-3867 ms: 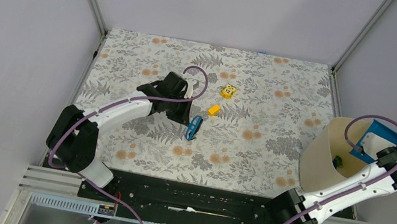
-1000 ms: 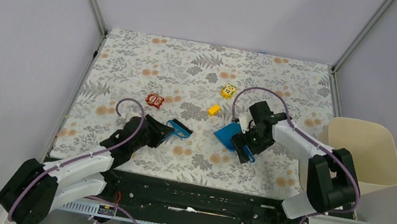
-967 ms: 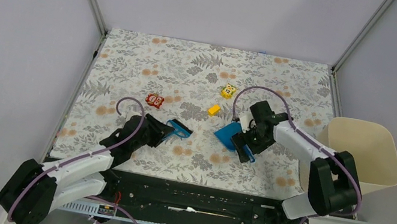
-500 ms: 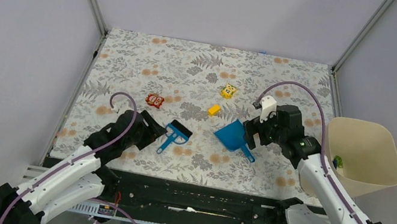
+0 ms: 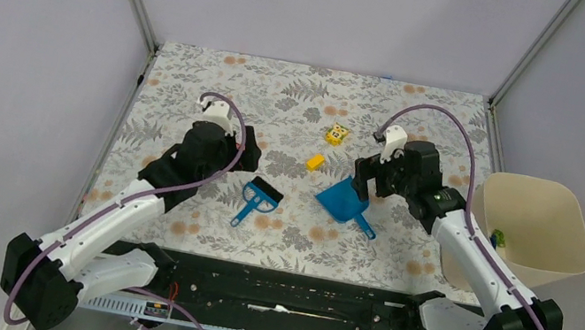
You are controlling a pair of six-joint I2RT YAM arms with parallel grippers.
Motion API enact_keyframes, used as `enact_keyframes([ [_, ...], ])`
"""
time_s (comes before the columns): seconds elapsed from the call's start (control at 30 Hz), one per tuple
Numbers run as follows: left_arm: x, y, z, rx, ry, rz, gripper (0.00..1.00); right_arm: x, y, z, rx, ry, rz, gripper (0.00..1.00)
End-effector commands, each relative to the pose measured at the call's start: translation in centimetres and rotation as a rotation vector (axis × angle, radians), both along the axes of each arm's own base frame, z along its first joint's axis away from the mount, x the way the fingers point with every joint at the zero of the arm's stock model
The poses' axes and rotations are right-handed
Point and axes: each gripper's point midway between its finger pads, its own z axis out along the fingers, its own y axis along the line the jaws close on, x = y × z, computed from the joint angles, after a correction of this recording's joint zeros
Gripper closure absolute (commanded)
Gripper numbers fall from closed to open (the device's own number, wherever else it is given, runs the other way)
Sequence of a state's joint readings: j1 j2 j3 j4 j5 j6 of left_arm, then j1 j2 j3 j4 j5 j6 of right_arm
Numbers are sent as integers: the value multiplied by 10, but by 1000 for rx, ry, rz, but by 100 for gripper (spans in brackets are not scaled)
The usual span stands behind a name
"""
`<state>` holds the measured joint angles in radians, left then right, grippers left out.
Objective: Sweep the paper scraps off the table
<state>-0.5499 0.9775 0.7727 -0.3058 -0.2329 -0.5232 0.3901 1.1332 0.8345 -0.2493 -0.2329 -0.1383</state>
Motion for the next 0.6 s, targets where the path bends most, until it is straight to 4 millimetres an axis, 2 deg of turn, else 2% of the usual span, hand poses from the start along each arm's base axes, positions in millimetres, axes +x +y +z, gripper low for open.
enact_keyframes([
  [0.0, 16, -7, 44, 154, -265, -181, 1, 25, -11, 21, 0, -81, -125, 0],
  [0.13, 14, -11, 51, 125, -259, -191, 1, 30, -11, 43, -14, -128, -108, 0],
  [0.27, 16, -10, 39, 155, -237, -197, 1, 30, -19, 55, -51, -149, -119, 0],
  [0.37, 10, -14, 23, 153, -235, -235, 1, 32, -22, 56, -60, -155, -141, 0],
  [0.47, 6, -18, 23, 131, -278, -267, 1, 37, -21, 52, -65, -142, -145, 0],
  [0.57, 8, -17, 24, 137, -273, -257, 1, 37, -9, 51, -40, -112, -94, 0],
])
